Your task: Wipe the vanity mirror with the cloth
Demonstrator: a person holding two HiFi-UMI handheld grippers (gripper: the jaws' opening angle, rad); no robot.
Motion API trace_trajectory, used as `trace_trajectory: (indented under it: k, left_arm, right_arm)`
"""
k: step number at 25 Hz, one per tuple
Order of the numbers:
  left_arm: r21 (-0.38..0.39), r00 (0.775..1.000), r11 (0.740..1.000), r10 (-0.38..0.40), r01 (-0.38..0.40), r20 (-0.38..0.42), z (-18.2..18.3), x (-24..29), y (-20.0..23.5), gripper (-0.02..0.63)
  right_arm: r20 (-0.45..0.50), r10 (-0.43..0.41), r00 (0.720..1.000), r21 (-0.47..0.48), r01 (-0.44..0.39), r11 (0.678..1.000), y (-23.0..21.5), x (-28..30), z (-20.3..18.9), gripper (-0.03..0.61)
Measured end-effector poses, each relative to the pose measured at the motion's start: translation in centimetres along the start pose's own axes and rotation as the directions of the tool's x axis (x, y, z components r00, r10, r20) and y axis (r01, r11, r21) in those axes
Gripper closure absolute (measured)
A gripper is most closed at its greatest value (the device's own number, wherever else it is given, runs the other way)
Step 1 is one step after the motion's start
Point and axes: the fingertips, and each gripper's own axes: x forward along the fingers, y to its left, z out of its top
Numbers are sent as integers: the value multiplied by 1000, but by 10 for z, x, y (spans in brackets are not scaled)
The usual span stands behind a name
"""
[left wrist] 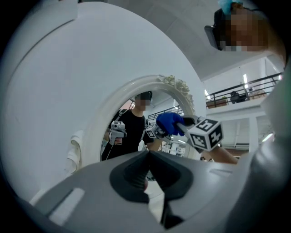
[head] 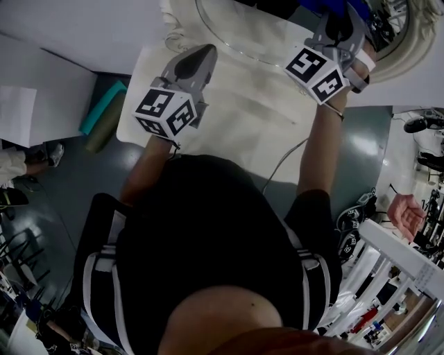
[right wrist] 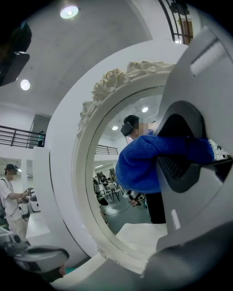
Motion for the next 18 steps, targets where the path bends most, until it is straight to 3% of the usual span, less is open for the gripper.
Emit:
trace_trajectory:
  k: [6, 12, 18]
  left_arm:
    - [-1, 1000, 1000, 0, 0, -8, -7, 5, 0, 604]
    - [-5, 1000, 1000, 1, -1, -21, -12, 7, 0, 604]
    - [-13, 999, 1000, 6, -7, -43, -53, -2, 18, 604]
  right_arm:
    - [-15, 40, 999, -47, -41, 998, 64, -19, -26, 515]
    - [-50, 138, 989, -72, -141, 987, 134, -36, -55, 514]
    - [-92, 224, 970, -139, -235, 962, 240, -67, -86, 514]
